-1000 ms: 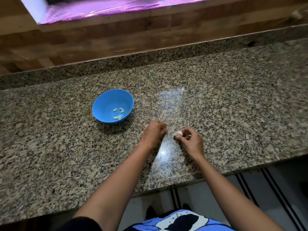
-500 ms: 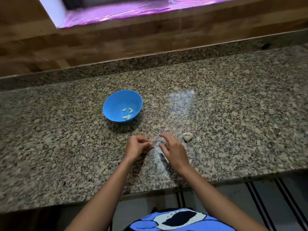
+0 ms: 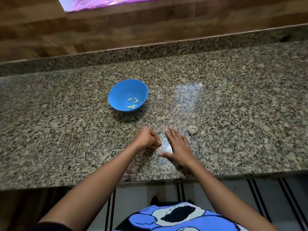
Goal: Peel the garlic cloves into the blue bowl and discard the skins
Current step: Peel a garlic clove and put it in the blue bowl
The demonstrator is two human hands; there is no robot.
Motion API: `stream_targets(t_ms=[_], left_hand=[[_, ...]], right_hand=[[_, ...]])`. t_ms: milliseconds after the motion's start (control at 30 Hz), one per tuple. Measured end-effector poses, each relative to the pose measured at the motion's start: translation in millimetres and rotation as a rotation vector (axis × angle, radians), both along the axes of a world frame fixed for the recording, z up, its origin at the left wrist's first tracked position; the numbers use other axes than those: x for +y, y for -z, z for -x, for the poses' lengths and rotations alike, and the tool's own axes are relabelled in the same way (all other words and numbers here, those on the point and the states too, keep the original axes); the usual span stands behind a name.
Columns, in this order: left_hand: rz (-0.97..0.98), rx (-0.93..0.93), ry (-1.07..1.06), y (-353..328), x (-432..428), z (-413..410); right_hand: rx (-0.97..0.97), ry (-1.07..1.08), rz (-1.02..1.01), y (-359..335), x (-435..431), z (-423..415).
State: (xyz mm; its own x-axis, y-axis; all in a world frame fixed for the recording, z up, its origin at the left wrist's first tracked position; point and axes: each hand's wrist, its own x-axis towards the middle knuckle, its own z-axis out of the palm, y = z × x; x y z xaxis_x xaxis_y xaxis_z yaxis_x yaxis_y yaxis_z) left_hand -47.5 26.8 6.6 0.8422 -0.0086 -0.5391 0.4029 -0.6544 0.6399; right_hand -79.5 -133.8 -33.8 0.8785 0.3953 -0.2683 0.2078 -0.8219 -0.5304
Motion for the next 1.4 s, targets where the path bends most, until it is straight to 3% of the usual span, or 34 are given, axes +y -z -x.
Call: stream_targets(t_ms=[367, 433, 533, 600, 667, 867, 967, 1100, 1233, 1400], left_hand=[[-0.223, -0.070, 0.095, -8, -12, -2], [0.000, -0.010, 0.005, -6, 0, 3], [0.564, 0.183, -0.384, -9, 9, 17], [0.804, 0.245, -0.523, -9, 6, 24], [0.901, 0.235, -0.578, -10, 0, 26], [0.693, 0.155, -0.496, -11, -7, 30], [0.641, -0.033, -0.564, -8, -15, 32], [0.631, -0.257, -0.466, -11, -22, 36], [0.548, -0.315, -0.371, -10, -18, 32], [0.522, -0.335, -0.456, -5, -20, 29]], right_hand=[[-0.025, -0.007, -0.004, 6, 0, -1], [-0.017, 0.080, -0.182, 10, 0, 1], [0.010, 0.338, -0.592, 4, 0, -1], [0.012, 0.356, -0.642, -8, 0, -3], [-0.013, 0.332, -0.638, -15, 1, -6], [-0.079, 0.338, -0.618, -19, 4, -8], [-0.108, 0.425, -0.605, -21, 11, -10], [-0.035, 0.580, -0.665, -22, 15, -12], [0.106, 0.580, -0.842, -30, 14, -11], [0.176, 0.561, -0.933, -34, 15, -13]])
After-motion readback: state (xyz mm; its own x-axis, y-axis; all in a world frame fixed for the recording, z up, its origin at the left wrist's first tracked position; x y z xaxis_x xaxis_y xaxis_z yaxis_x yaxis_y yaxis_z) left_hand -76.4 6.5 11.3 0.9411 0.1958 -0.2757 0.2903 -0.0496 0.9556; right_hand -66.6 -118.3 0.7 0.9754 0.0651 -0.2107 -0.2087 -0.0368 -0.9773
